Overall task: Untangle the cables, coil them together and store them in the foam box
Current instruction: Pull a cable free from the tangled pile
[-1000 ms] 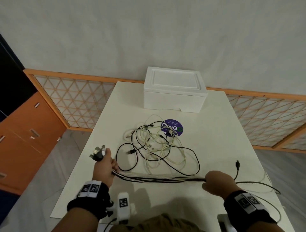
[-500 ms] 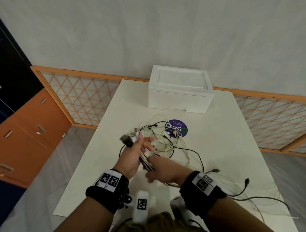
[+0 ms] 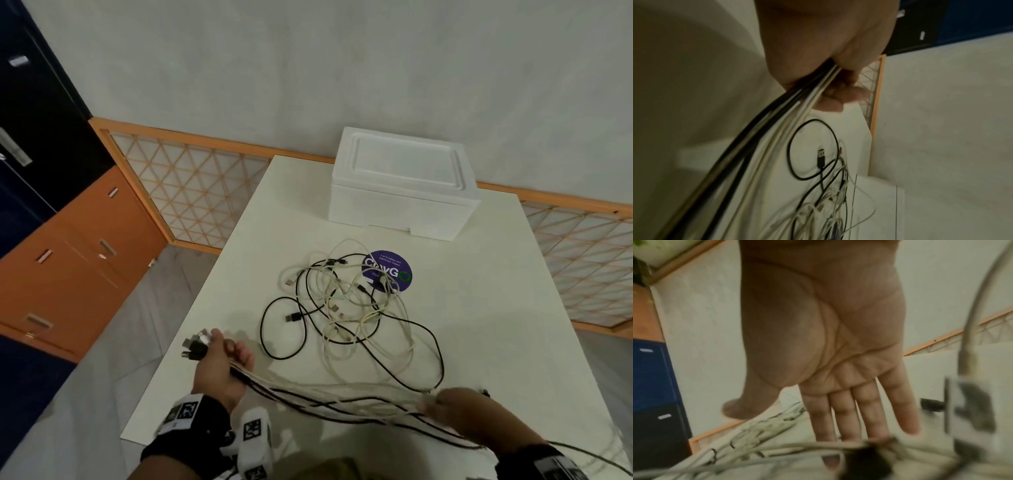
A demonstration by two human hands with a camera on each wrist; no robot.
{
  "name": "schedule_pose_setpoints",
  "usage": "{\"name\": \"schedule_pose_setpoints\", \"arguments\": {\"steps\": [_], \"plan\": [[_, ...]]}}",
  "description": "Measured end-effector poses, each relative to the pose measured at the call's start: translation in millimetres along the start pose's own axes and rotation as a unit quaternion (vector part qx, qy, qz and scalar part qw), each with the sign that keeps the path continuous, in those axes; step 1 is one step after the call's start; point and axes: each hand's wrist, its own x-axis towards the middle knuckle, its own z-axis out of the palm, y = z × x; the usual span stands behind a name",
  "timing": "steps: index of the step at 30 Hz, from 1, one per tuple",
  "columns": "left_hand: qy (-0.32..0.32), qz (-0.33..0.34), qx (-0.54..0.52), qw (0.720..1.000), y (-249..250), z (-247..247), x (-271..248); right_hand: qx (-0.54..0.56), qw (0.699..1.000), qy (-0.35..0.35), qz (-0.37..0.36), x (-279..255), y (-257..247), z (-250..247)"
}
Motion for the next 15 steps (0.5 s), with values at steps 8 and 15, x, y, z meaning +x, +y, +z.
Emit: {"name": "schedule_pose_setpoints", "arguments": {"steps": [8,15], "plan": [[-0.087,-0.036,0.097,0.991,-0.3,3.6,-8.5,0.047,0.959,0.23,-0.159,54.0,-103.4,-63.0],[-0.127,-0.038,0.158,0.978,-1.0,1.8,-16.7,-0.067,0.941,0.246,-0.223,132.1,-170.9,-65.9]]}}
